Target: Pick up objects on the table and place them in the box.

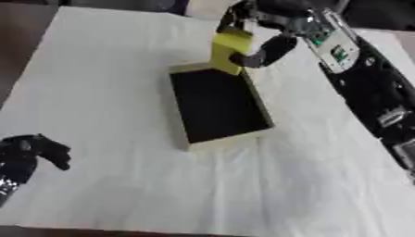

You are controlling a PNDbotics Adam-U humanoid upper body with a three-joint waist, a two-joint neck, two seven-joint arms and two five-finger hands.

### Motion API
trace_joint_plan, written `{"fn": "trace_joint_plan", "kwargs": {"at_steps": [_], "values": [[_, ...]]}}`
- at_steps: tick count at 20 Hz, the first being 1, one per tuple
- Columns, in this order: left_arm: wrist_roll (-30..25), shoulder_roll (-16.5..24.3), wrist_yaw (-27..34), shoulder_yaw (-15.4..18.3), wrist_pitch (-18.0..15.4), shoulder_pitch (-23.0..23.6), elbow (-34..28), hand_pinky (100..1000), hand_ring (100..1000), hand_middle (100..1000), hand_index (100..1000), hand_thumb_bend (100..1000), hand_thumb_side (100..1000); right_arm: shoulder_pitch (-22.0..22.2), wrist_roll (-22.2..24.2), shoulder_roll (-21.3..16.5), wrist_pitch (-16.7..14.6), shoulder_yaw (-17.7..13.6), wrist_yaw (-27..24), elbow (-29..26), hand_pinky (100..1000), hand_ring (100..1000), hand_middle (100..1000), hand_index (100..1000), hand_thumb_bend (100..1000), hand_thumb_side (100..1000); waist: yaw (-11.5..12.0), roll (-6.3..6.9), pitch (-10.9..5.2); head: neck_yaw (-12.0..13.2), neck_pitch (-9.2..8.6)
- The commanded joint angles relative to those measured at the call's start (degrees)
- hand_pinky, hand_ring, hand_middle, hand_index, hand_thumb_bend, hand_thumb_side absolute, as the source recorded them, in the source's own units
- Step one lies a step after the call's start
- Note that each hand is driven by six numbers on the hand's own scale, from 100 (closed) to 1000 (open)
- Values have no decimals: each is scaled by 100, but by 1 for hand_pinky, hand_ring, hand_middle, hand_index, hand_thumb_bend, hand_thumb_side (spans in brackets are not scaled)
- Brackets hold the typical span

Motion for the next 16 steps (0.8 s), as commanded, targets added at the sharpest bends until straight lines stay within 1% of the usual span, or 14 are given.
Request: {"fn": "trace_joint_plan", "kwargs": {"at_steps": [1,16], "values": [[3,12,-7,15,-14,-51,-98,801,561,557,725,200,940,-87,807,-32,-811,-23,96,69,700,470,715,798,245,509,7,40,-82,-33,47],[33,-12,-38,30,-4,-50,-102,800,560,556,723,201,942,5,590,293,-918,59,385,340,697,487,716,802,209,549,-21,57,-37,-72,83]]}}
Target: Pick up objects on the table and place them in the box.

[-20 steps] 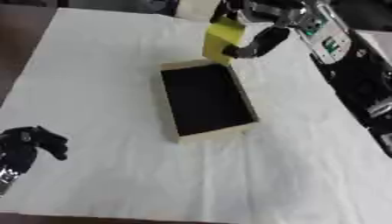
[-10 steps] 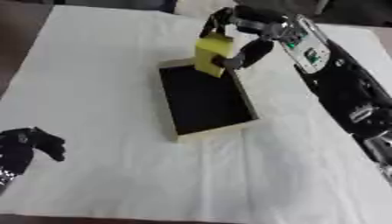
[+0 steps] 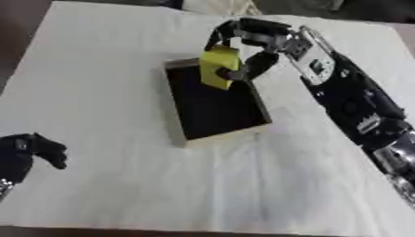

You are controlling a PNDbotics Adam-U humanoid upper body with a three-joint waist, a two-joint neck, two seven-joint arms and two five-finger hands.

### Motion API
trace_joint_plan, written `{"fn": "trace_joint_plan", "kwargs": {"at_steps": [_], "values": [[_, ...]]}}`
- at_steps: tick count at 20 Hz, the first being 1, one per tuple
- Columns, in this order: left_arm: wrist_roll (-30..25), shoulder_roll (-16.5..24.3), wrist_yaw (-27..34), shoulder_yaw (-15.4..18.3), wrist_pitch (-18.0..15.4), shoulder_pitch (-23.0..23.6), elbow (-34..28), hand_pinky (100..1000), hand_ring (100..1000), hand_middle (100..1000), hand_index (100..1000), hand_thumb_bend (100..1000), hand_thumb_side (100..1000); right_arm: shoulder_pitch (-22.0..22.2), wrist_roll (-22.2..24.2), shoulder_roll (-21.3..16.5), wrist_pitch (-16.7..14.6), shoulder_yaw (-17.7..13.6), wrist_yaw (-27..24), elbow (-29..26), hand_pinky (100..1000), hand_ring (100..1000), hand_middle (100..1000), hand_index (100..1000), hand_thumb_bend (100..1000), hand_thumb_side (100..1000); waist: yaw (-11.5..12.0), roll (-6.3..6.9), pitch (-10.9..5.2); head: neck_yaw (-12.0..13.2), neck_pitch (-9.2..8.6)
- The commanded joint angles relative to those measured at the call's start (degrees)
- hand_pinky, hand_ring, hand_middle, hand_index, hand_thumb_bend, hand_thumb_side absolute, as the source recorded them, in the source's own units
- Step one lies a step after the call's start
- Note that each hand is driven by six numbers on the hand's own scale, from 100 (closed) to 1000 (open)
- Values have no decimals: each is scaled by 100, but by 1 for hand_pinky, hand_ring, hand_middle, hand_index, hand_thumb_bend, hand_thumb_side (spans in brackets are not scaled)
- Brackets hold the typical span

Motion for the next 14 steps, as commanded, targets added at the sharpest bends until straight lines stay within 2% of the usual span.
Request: {"fn": "trace_joint_plan", "kwargs": {"at_steps": [1,9,14], "values": [[25,32,-29,30,-10,-50,-101,799,559,556,723,201,942,-43,686,-51,-803,-5,69,4,697,490,718,804,208,553,-14,45,-83,-27,35],[30,24,-47,35,-15,-48,-100,799,559,555,723,201,944,17,511,85,-845,48,234,93,717,584,771,852,198,628,-47,65,-68,-25,44],[29,20,-47,37,-16,-45,-98,798,559,553,723,201,944,31,317,97,-877,62,303,69,751,690,849,917,255,713,-63,76,-72,-30,46]]}}
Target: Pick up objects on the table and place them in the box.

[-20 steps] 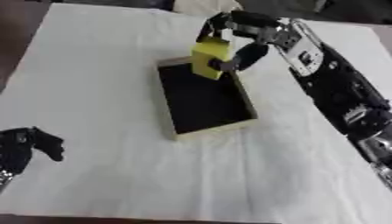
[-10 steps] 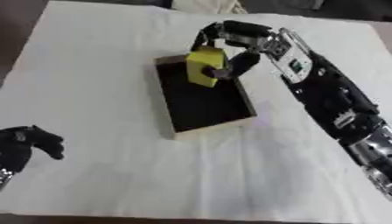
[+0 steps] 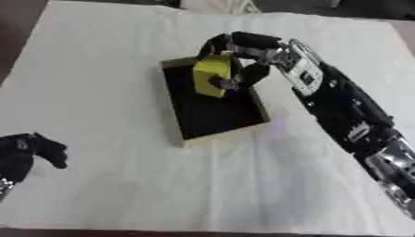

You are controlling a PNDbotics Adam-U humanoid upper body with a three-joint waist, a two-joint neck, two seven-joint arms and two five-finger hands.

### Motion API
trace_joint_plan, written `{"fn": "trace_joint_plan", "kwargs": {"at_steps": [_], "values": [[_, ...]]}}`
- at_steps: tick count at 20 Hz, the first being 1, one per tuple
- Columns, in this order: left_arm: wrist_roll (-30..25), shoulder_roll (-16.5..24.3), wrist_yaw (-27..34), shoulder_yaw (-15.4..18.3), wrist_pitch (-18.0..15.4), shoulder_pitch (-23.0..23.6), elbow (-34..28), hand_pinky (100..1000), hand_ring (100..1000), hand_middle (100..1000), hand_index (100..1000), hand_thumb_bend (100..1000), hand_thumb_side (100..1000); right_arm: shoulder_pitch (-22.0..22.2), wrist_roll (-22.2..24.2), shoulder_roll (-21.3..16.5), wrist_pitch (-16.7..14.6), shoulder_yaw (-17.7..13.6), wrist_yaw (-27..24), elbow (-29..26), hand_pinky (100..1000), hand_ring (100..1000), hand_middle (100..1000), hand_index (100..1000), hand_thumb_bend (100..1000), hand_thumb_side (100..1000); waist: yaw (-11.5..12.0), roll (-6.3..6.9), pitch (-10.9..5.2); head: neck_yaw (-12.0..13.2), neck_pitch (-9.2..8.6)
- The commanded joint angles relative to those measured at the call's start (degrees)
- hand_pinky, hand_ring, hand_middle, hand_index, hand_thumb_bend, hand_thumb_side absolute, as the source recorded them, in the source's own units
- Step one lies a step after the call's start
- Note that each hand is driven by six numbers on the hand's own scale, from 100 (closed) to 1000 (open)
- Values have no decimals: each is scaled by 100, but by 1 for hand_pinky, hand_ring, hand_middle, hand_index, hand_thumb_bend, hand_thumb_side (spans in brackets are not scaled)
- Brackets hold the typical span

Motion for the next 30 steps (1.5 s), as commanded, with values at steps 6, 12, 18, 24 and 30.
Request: {"fn": "trace_joint_plan", "kwargs": {"at_steps": [6,12,18,24,30], "values": [[19,21,-8,38,-6,-42,-98,798,559,553,723,202,943,-42,297,-138,-756,23,214,-169,782,769,911,962,363,822,-38,44,-101,-17,43],[25,23,-5,45,-4,-41,-98,797,559,557,723,202,942,-14,107,-190,-852,49,297,-314,819,848,964,988,552,1000,-71,48,-107,-10,47],[47,29,-7,66,3,-33,-100,797,560,559,723,202,941,69,-88,-336,-831,63,208,-623,824,852,965,991,553,1000,-109,39,-116,20,52],[101,41,-28,122,18,9,-88,797,560,560,724,203,938,223,-400,-644,-710,-6,-235,-1204,816,830,956,988,525,963,-213,27,-157,102,65],[203,57,-64,218,33,55,-84,796,560,560,723,202,934,539,-798,-989,-479,-110,-763,-2001,801,796,928,981,463,864,-377,37,-189,212,75]]}}
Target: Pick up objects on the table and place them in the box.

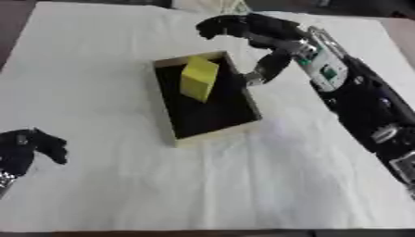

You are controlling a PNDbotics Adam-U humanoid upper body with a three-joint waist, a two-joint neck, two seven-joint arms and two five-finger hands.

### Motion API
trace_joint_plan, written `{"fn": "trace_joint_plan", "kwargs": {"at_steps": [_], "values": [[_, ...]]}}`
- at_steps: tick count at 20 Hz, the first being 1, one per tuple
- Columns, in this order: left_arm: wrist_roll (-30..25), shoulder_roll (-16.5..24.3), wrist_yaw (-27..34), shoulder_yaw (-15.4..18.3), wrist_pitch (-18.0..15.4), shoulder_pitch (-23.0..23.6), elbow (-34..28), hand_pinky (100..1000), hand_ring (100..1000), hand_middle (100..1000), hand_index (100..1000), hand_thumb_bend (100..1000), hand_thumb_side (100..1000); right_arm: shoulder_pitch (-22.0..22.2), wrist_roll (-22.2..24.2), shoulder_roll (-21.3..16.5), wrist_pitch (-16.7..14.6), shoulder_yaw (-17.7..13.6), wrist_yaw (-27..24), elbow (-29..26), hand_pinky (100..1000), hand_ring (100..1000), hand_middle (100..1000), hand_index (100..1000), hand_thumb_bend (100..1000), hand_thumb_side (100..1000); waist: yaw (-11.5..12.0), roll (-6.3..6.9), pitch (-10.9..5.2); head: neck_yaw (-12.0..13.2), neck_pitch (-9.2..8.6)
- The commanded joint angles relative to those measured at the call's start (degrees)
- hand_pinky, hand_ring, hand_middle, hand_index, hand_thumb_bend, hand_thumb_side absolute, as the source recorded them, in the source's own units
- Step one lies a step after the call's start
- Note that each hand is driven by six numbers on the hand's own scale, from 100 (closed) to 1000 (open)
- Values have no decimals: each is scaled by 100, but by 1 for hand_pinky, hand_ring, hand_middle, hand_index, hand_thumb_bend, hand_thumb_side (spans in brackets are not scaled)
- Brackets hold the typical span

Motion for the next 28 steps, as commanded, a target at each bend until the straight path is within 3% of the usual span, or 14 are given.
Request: {"fn": "trace_joint_plan", "kwargs": {"at_steps": [1,5,6,10,11,12,16,17,18,22,28], "values": [[68,57,-38,74,1,-15,-84,796,560,560,723,202,934,10,-88,-333,90,-100,-329,-456,801,796,928,981,463,864,-9,33,-133,41,26],[78,57,-44,74,1,-14,-84,796,560,560,723,202,934,39,116,-394,266,-120,-690,-636,801,796,928,981,463,864,-14,33,-134,44,26],[105,50,-52,117,15,-12,-88,795,561,561,723,198,926,83,138,-408,316,-170,-780,-698,784,744,894,974,311,659,-57,56,-135,87,7],[376,113,-107,383,51,17,-104,795,562,563,723,196,922,604,-140,-382,488,-641,-1158,-1237,776,719,877,966,266,625,-433,132,-135,299,-21],[425,124,-119,407,54,21,-103,795,562,564,723,179,940,754,-230,-377,550,-720,-1252,-1387,775,716,878,965,315,662,-479,142,-138,316,-21],[458,128,-127,417,56,23,-101,795,562,563,723,196,922,907,-324,-388,614,-775,-1347,-1540,775,716,875,965,261,623,-503,148,-142,321,-19],[498,129,-142,409,53,24,-94,795,562,563,723,196,922,1299,-445,-492,916,-887,-1735,-2139,775,716,875,965,261,623,-508,152,-151,307,-11],[501,129,-143,409,52,24,-93,796,562,563,723,196,922,1327,-402,-506,1007,-908,-1829,-2237,771,705,882,961,659,778,-508,152,-151,305,-10],[525,119,-150,445,62,22,-94,794,563,565,723,195,920,1385,-408,-466,1100,-972,-1924,-2250,765,688,856,955,200,607,-547,176,-129,372,-22],[709,138,-203,609,94,52,-95,794,565,568,723,195,919,1882,-487,-30,1446,-1366,-2278,-2615,762,678,847,953,184,606,-787,234,-108,582,-21],[815,132,-233,649,115,93,-88,795,566,572,724,196,921,2743,-384,436,1786,-1714,-2313,-3298,761,672,840,951,154,633,-846,257,-121,713,28]]}}
